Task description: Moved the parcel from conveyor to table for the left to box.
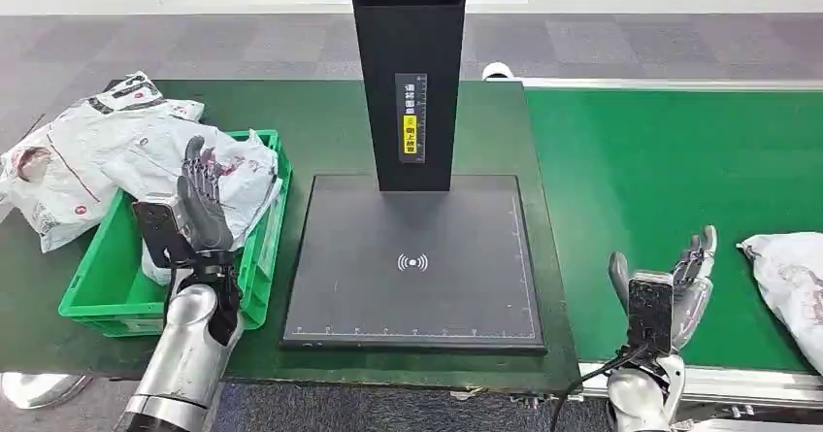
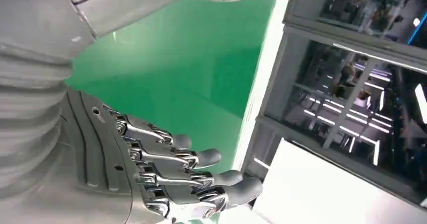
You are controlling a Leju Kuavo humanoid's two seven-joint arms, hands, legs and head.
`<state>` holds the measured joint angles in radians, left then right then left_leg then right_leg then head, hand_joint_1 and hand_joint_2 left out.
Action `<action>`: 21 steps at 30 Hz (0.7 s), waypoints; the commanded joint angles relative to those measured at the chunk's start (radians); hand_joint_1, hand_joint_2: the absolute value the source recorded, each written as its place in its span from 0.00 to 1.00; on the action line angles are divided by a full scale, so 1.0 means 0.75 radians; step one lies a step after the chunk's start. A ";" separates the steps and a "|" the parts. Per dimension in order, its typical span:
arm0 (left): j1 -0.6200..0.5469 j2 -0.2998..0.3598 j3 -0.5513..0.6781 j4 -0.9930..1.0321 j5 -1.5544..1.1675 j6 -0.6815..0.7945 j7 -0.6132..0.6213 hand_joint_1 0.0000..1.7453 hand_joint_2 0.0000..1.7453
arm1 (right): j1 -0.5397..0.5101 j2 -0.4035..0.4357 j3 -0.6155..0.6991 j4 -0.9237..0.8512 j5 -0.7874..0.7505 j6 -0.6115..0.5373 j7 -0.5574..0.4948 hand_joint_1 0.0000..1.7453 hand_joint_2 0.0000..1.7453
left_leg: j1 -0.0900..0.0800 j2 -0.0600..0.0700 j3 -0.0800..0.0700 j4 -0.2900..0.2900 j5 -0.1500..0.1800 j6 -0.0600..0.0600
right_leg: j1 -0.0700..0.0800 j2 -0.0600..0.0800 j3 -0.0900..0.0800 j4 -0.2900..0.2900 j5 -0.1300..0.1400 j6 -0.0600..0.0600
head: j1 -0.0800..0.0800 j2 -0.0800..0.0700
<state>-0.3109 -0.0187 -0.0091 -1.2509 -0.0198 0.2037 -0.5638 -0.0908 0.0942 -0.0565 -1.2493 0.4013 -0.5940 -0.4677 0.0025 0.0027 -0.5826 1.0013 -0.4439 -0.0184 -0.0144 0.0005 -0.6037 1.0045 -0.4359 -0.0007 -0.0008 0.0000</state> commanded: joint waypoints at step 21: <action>-0.239 -0.161 -0.570 0.680 -0.238 -0.151 -0.007 0.00 1.00 | -0.361 -0.380 -0.541 1.163 1.465 0.009 1.145 0.00 1.00 | -0.001 -0.013 0.001 0.001 0.002 0.008 | -0.002 -0.014 0.009 -0.007 0.002 0.006 | 0.000 0.000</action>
<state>-0.3438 -0.1091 -0.2790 -1.1184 -0.0928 -0.0415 -0.6019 -0.2177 0.0286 -0.2405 -0.9684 1.1335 -0.6954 -0.1427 0.0001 0.0018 -0.5849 1.0043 -0.4448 -0.0126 -0.0170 -0.0009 -0.6045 1.0032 -0.4340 0.0035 -0.0008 0.0000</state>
